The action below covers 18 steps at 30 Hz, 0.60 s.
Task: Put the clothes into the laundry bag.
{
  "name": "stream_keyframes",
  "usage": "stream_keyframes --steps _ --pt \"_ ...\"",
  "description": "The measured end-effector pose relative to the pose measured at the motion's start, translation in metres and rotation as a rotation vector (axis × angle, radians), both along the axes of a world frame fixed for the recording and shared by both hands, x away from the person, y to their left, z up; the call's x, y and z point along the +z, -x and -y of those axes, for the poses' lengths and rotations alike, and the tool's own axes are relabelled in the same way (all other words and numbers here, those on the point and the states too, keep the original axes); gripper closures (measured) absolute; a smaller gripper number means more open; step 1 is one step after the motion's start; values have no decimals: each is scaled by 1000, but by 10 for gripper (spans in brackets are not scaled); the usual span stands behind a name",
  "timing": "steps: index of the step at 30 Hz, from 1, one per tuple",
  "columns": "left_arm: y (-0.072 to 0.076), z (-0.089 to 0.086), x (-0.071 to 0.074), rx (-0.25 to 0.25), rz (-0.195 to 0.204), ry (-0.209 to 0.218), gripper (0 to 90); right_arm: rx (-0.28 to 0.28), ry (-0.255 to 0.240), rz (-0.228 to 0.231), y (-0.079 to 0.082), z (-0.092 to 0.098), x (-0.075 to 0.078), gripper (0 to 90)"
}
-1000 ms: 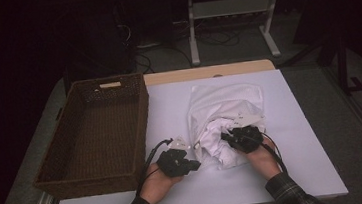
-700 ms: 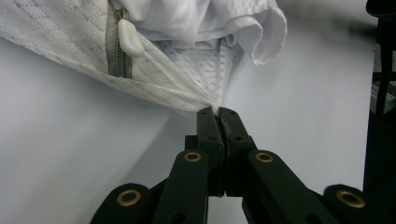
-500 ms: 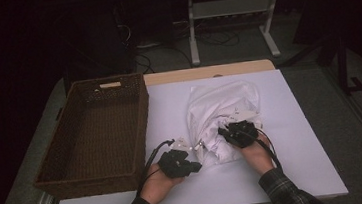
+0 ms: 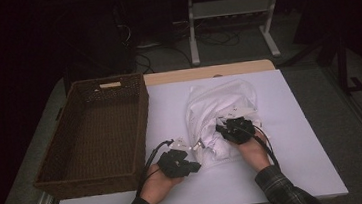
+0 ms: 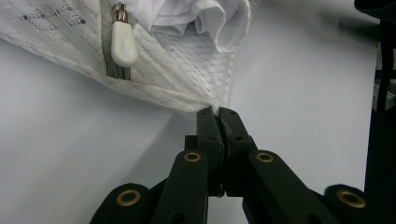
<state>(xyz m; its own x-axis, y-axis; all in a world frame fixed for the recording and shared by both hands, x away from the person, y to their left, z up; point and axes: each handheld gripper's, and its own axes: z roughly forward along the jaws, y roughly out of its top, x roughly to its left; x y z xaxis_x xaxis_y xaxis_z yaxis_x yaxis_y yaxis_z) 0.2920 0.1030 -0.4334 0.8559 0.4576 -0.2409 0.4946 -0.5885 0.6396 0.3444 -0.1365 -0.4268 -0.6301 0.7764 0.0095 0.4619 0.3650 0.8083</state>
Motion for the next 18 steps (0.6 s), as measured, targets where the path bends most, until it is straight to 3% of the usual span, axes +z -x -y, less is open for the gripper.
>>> stream_keyframes --steps 5,7,11,18 --pt "-1 -1 0 6 -2 1 883 36 -17 -24 2 7 3 714" --pt "-1 -2 -1 9 -1 2 883 72 -28 -31 6 12 8 594" --pt "-1 -2 -1 9 6 1 881 104 -27 -44 14 19 13 470" --pt "-1 -3 0 10 6 2 880 109 -34 -49 33 40 22 333"
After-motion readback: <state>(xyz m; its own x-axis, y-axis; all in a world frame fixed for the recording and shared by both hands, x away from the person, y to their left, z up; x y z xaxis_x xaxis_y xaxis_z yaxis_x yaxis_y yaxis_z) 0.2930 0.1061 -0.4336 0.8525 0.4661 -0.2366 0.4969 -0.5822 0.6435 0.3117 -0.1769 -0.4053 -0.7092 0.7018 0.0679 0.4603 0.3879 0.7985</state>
